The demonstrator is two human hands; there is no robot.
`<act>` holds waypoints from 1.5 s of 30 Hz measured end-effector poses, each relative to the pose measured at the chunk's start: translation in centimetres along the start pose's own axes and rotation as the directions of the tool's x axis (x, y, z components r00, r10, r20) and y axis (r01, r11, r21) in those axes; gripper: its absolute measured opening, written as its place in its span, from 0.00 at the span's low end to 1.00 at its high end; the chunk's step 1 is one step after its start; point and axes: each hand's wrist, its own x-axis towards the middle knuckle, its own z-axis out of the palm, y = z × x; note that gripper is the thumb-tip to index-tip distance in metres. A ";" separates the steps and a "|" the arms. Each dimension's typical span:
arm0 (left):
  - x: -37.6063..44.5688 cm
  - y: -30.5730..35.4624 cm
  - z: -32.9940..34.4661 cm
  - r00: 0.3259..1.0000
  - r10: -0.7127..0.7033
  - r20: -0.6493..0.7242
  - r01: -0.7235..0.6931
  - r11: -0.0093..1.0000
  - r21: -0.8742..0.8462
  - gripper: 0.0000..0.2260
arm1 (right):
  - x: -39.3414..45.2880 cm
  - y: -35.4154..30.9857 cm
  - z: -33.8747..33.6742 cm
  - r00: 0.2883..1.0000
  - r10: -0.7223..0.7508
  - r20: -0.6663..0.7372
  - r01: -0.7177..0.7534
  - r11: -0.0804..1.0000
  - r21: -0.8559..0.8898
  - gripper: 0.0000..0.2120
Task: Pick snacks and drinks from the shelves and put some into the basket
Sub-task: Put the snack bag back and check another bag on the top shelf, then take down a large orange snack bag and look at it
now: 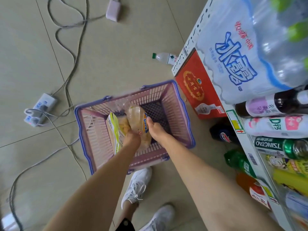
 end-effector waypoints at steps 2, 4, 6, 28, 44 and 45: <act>0.0 0.0 -0.4 1.000 -0.009 0.010 0.008 0.999 0.031 0.25 | -0.1 0.2 -0.4 1.000 -0.009 -0.018 0.009 1.000 -0.001 0.32; -0.8 0.3 -0.9 1.000 0.003 -0.005 -0.002 0.998 0.068 0.25 | -0.6 0.4 -1.1 0.999 -0.032 -0.036 0.031 0.999 -0.025 0.29; -1.7 0.5 -1.4 1.000 0.023 -0.020 -0.021 0.995 0.094 0.24 | -1.5 0.5 -1.9 0.998 -0.043 -0.041 0.042 0.998 -0.042 0.27; -32.4 10.8 -9.5 0.865 0.501 0.030 -0.500 0.855 0.136 0.15 | -34.7 -2.7 -14.0 0.912 -0.233 -0.337 0.204 0.972 -0.120 0.30; -75.1 21.4 -19.1 0.072 0.983 -0.170 -0.997 0.068 -0.031 0.11 | -77.6 -5.8 -26.4 0.227 -0.658 -0.718 0.738 0.597 -0.314 0.20; -78.0 21.8 -19.7 -0.004 0.986 -0.169 -0.999 -0.009 -0.033 0.10 | -80.3 -5.7 -27.1 0.171 -0.663 -0.728 0.741 0.574 -0.349 0.19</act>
